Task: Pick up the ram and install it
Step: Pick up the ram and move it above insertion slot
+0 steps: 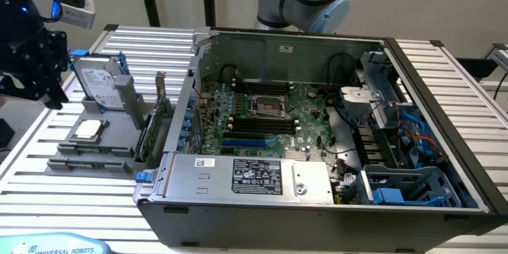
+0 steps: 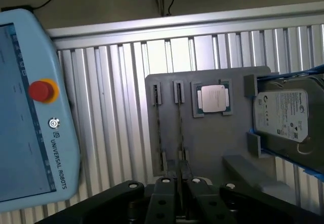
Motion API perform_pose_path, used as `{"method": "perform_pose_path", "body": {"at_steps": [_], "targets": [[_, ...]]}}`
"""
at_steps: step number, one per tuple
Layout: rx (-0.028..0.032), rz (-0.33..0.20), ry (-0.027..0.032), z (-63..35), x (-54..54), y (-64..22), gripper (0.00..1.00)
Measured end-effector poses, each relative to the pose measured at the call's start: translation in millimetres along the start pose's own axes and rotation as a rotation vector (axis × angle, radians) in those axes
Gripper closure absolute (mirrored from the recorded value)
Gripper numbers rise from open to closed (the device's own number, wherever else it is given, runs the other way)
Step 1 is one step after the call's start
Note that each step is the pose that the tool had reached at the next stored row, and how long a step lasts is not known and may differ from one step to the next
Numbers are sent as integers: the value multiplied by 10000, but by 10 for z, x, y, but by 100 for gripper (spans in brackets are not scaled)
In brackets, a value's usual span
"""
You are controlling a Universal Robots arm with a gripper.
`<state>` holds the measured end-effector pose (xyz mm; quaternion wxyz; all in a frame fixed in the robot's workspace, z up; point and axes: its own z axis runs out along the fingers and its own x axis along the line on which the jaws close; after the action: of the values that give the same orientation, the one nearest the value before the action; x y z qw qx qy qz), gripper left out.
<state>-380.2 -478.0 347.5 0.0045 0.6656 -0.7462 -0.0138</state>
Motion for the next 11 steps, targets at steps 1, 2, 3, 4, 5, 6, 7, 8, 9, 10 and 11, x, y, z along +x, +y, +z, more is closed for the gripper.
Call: {"method": "perform_pose_path", "body": {"at_steps": [1,2,3,4,5,6,7,8,9,10,11], "targets": [[-4,-1,-40,13,33,-4,76],[-8,-3,-78,26,62,-8,76],[-13,-4,-117,40,85,-11,69],[-17,-5,-150,56,103,-13,69],[-20,-6,-175,72,114,-15,69],[-21,-6,-195,90,123,-17,69],[-22,-6,-209,109,130,-18,69],[-22,-6,-217,127,136,-19,69],[-24,-6,-222,145,142,-20,69],[-24,-6,-224,163,151,-22,69],[-26,-6,-224,181,161,-23,69]]}}
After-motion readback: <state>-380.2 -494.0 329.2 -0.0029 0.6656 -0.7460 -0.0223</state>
